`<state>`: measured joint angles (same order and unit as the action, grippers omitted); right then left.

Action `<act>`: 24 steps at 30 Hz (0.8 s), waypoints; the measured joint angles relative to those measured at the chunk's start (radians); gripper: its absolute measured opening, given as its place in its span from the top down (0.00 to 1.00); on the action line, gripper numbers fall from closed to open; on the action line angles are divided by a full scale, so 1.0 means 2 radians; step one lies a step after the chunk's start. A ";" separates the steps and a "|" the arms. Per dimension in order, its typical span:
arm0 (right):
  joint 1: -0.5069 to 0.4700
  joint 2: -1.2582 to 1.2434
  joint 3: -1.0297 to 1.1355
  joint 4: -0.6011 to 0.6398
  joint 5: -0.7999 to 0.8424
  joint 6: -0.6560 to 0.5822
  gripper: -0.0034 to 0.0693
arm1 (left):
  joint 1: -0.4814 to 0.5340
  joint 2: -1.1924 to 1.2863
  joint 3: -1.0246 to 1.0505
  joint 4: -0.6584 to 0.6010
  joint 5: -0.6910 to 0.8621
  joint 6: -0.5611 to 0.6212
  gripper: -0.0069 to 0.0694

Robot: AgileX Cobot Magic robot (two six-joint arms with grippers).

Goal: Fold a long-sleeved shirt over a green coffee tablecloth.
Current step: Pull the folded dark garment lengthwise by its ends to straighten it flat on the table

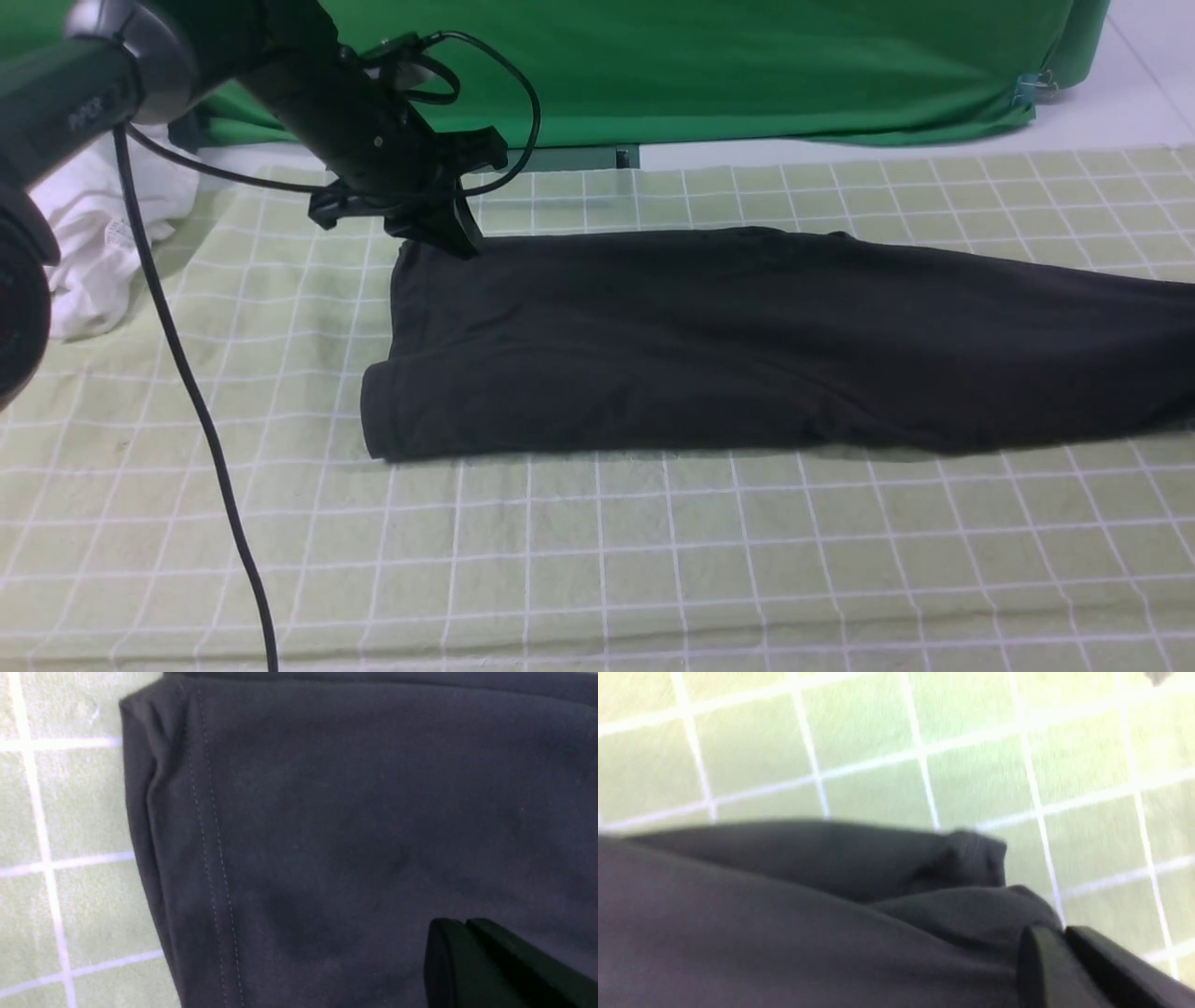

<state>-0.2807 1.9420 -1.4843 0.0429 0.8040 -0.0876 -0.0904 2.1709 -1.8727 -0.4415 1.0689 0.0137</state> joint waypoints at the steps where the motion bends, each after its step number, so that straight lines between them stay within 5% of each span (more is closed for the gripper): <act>1: 0.000 0.009 0.000 -0.001 -0.015 0.000 0.88 | 0.000 0.000 0.000 0.000 0.000 0.000 0.89; 7: 0.000 0.044 0.000 -0.005 -0.045 0.000 0.65 | 0.000 0.000 0.000 0.000 -0.001 0.001 0.89; 12: 0.000 0.038 -0.018 -0.009 0.025 0.000 0.21 | 0.000 0.000 0.000 0.000 -0.001 0.001 0.89; 15: -0.001 0.033 -0.030 -0.010 0.066 0.001 0.12 | 0.000 0.000 0.000 0.000 -0.001 0.001 0.89; 24: -0.001 0.061 0.011 -0.003 0.064 0.002 0.22 | 0.000 0.000 0.000 -0.002 -0.001 0.001 0.89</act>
<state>-0.2826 2.0643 -1.4616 0.0367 0.9317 -0.0840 -0.0904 2.1709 -1.8727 -0.4447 1.0667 0.0156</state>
